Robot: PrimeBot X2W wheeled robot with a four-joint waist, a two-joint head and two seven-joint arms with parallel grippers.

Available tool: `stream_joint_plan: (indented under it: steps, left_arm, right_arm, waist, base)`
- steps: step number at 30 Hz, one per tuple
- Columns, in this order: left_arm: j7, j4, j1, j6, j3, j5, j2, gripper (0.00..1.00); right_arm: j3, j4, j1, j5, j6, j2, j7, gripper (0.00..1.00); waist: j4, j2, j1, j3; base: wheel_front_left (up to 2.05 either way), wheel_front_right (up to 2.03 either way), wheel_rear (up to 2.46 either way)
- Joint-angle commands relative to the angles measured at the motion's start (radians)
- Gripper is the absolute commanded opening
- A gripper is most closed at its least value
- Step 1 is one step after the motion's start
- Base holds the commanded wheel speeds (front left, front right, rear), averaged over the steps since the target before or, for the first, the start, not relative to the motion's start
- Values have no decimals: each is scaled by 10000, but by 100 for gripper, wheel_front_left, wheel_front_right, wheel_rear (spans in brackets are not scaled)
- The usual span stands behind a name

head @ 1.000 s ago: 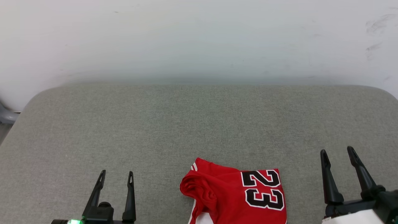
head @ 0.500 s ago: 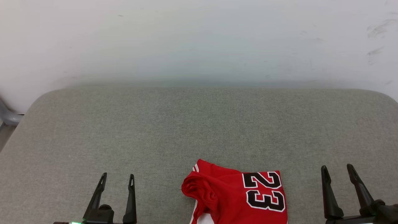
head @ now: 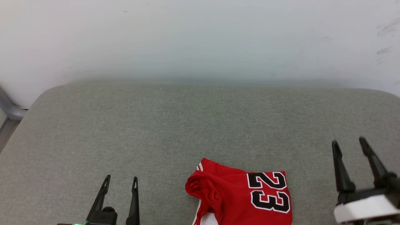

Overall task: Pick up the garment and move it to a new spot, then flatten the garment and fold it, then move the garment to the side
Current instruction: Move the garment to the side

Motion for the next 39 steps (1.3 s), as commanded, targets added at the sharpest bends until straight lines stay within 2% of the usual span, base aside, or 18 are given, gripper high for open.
stream_joint_plan:
  steps: [1, 5, 12, 17, 21, 24, 29, 39]
  left_arm:
    - [-46, 1, -84, 1, -15, 34, 21, 100]
    - [-46, 29, -121, -31, -59, 22, 2, 100]
    - [-46, 108, -239, -55, -84, -20, -7, 100]
    - [-46, 149, -321, -57, -108, -27, -42, 100]
    - [-46, 160, -386, -66, -114, -34, -79, 100]
    - [-46, 156, -475, -65, -124, -33, -103, 100]
    - [-46, 130, -663, -73, -150, -7, -157, 100]
    - [-46, 105, -1156, -121, -201, 6, -256, 100]
  right_arm:
    - [90, 12, -429, 76, -9, -259, 175, 100]
    - [798, 183, -1523, 624, -9, -1176, 1575, 100]
    - [2792, 444, -2922, 2489, -11, -2790, 5282, 100]
    - [4065, 562, -3329, 4044, -11, -3799, 7804, 100]
    - [4686, 723, -3297, 5285, -11, -4264, 9477, 100]
    - [4960, 825, -3282, 5678, -11, -4497, 10068, 100]
    - [5424, 1208, -3289, 6192, -9, -4538, 10639, 100]
    - [6238, 2886, -3510, 6135, -9, -3829, 10221, 100]
  waist:
    - [34, 0, 0, 52]
    - [108, 0, 0, 175]
    - [237, 0, 0, 324]
    - [338, 0, 0, 435]
    - [437, 0, 0, 560]
    - [498, 0, 0, 648]
    - [676, 0, 0, 948]
    - [1046, 0, 0, 1720]
  base:
    - [0, 0, 0]
    - [0, 0, 0]
    - [0, 0, 0]
    - [0, 0, 0]
    - [0, 0, 0]
    - [0, 0, 0]
    - [0, 0, 0]
    - [0, 0, 0]
